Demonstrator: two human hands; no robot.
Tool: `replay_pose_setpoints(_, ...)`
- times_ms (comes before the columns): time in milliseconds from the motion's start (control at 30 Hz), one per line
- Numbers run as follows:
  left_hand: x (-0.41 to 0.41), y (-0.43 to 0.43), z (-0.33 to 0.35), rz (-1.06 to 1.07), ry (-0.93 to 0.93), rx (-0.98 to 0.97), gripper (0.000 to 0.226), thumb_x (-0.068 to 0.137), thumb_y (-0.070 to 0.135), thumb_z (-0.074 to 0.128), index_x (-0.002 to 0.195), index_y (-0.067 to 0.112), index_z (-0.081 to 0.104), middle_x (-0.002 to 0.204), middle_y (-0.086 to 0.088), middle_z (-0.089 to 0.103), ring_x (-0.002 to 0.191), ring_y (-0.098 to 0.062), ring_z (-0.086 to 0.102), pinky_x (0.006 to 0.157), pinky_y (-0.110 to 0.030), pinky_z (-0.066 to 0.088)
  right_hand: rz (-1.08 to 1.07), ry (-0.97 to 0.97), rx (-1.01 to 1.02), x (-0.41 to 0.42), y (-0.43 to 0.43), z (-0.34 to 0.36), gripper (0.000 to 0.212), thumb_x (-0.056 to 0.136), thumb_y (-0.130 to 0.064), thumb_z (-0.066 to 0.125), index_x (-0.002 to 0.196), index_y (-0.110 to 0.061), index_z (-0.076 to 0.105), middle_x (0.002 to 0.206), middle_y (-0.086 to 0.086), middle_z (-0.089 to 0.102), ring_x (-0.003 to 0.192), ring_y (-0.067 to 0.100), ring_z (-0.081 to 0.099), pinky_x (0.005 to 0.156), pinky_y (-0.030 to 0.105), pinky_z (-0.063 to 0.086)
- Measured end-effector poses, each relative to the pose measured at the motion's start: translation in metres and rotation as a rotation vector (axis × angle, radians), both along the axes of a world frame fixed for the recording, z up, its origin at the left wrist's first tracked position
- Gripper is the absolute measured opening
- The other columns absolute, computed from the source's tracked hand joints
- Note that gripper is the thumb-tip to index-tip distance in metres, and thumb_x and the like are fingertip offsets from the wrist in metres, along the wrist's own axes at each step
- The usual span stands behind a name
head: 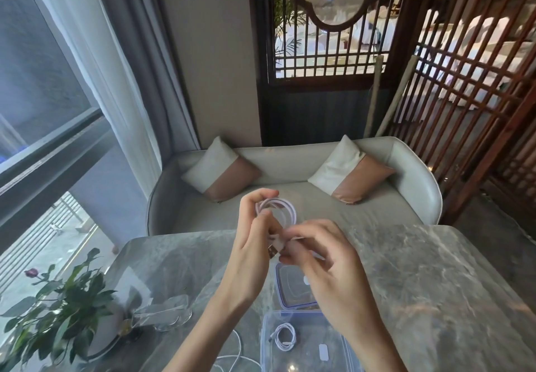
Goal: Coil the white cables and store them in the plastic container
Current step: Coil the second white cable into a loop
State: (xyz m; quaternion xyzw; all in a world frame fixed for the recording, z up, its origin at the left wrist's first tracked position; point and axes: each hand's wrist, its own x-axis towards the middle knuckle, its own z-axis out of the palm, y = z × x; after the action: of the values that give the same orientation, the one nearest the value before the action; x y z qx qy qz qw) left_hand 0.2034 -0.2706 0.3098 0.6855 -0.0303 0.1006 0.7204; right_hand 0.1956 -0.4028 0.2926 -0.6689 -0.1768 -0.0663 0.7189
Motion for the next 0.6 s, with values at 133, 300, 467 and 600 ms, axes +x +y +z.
replay_pose_setpoints(133, 0.001, 0.005, 0.003, -0.08, 0.046, -0.071, 0.02, 0.078, 0.038, 0.045, 0.089, 0.031, 0.06, 0.1, -0.002, 0.046, 0.068, -0.017, 0.04, 0.067, -0.034, 0.037, -0.135, -0.331, -0.421, 0.007, -0.007, 0.003, 0.022, 0.093, -0.03, 0.062, 0.105, -0.017, 0.075, 0.099, -0.007, 0.058, 0.083, 0.011, 0.067, 0.074, 0.031, 0.057)
replay_pose_setpoints(300, -0.002, 0.0, 0.004, -0.095, -0.014, -0.104, 0.024, 0.079, 0.047, 0.045, 0.092, 0.038, 0.062, 0.092, -0.008, 0.048, 0.065, -0.014, 0.041, 0.06, -0.026, 0.036, -0.061, -0.299, -0.28, 0.015, -0.01, 0.008, 0.021, 0.099, -0.03, 0.058, 0.103, -0.011, 0.067, 0.112, -0.003, 0.051, 0.091, 0.014, 0.066, 0.068, 0.02, 0.057)
replay_pose_setpoints(467, -0.009, -0.008, 0.001, -0.093, -0.172, -0.002, 0.019, 0.101, 0.031, 0.04, 0.117, 0.027, 0.048, 0.095, 0.012, 0.061, 0.073, -0.002, 0.06, 0.062, -0.012, 0.046, -0.266, -0.282, -0.305, 0.01, 0.003, 0.005, 0.025, 0.095, -0.033, 0.058, 0.104, -0.013, 0.068, 0.119, -0.004, 0.051, 0.088, 0.013, 0.067, 0.059, 0.024, 0.059)
replay_pose_setpoints(600, -0.01, -0.015, 0.0, -0.073, -0.251, 0.106, 0.026, 0.104, 0.013, 0.035, 0.119, 0.031, 0.045, 0.095, 0.017, 0.06, 0.079, -0.003, 0.06, 0.069, -0.01, 0.047, -0.394, -0.288, -0.347, 0.009, 0.008, 0.008, 0.021, 0.092, -0.032, 0.059, 0.096, -0.013, 0.067, 0.119, -0.004, 0.046, 0.088, 0.005, 0.064, 0.063, 0.014, 0.054)
